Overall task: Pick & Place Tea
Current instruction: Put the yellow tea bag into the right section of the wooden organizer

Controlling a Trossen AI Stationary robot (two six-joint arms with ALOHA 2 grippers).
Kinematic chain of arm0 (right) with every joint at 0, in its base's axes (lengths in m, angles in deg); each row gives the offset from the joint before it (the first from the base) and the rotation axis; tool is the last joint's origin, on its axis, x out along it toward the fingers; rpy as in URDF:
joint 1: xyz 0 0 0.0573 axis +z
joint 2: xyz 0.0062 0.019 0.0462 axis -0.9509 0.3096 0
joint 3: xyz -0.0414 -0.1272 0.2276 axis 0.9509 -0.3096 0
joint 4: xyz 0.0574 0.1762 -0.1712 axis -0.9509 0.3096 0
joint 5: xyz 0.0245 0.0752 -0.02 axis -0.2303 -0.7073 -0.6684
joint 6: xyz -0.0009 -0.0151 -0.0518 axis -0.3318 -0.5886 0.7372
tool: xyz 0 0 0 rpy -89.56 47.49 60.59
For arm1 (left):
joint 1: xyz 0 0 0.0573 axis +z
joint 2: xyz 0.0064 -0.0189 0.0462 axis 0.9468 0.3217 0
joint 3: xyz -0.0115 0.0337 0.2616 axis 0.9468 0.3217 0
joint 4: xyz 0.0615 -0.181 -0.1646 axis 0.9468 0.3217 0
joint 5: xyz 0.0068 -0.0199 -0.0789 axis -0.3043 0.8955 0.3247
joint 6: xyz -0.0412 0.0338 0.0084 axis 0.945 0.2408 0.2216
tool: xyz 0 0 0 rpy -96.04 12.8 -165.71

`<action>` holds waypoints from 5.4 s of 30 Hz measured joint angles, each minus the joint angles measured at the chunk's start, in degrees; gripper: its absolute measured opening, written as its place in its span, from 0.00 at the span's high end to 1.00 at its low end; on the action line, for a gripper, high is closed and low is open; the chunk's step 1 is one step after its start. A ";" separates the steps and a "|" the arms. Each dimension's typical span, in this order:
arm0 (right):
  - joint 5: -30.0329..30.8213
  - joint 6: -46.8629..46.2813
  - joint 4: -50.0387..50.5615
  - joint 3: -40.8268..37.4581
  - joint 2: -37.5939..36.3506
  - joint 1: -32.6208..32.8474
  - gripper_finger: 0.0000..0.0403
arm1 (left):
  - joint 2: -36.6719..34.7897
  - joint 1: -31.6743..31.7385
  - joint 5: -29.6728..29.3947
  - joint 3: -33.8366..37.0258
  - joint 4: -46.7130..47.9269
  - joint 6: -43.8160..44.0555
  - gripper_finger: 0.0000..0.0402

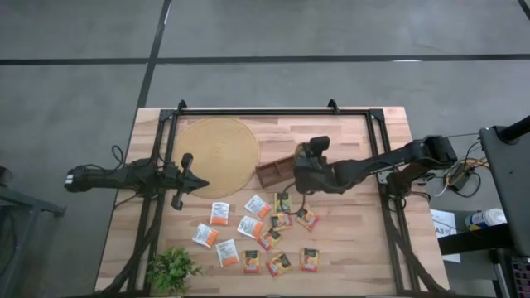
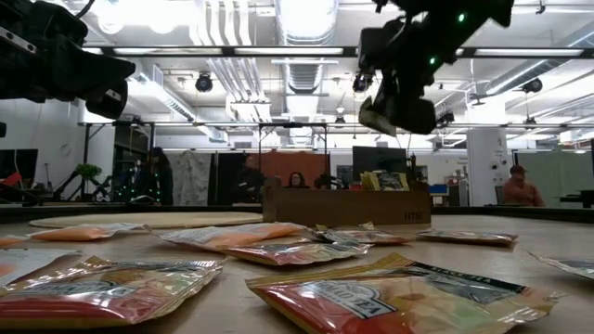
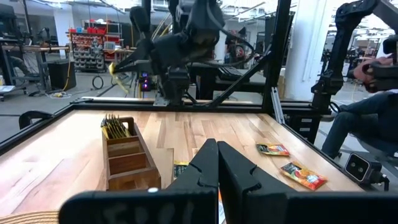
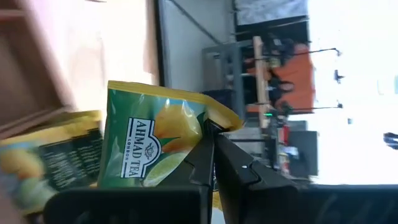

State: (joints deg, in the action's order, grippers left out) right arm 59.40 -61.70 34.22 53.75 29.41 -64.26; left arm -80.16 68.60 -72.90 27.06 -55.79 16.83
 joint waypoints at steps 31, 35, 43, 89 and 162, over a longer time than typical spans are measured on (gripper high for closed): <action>-4.08 23.09 -22.22 -14.45 2.03 -1.92 0.98 | 0.00 -0.07 0.00 0.01 0.04 0.00 1.00; -4.24 25.10 -22.35 -15.15 2.01 -1.92 0.98 | -0.02 -0.04 0.00 0.02 0.02 0.00 1.00; -6.68 29.11 -28.05 -16.56 2.01 -2.16 0.98 | -0.02 -0.04 0.00 0.00 0.02 0.00 1.00; -8.27 27.05 -28.81 -19.26 1.97 -3.42 0.98 | 0.00 0.00 0.00 0.00 0.04 0.00 1.00; -5.54 25.58 -33.37 -19.85 1.97 -3.98 0.63 | -0.02 0.00 0.00 0.00 0.02 0.00 1.00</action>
State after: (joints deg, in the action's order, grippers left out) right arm 53.86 -36.12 0.85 33.91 31.38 -68.24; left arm -80.17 68.60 -72.90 27.06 -55.77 16.83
